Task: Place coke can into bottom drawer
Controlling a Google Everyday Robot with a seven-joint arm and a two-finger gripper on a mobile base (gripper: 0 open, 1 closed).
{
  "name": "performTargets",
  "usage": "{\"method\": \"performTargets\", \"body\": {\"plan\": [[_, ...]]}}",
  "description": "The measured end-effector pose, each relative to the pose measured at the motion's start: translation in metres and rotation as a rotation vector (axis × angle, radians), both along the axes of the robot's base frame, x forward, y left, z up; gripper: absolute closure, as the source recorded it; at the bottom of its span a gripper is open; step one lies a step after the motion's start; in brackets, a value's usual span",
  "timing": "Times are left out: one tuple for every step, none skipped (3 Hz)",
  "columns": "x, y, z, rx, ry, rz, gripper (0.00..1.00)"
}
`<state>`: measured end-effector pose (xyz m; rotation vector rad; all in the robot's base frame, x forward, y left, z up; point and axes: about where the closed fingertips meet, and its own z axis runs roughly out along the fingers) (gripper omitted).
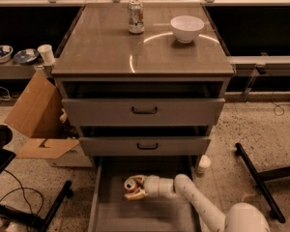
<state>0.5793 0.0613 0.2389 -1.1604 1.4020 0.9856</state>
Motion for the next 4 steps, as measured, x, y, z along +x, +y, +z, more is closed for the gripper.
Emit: {"method": "performTargets", "body": {"plan": [[0.0013,-0.0112,-0.0234,0.017,-0.026,-0.042,1.00],[0.0022,-0.0134,-0.0267,0.015,-0.029,-0.048,0.82],[0.0022,-0.0134,-0.0267,0.015,-0.029,-0.048,0.51],[0.0022,-0.0133,-0.0267,0.015,-0.029,-0.048,0.26]]}}
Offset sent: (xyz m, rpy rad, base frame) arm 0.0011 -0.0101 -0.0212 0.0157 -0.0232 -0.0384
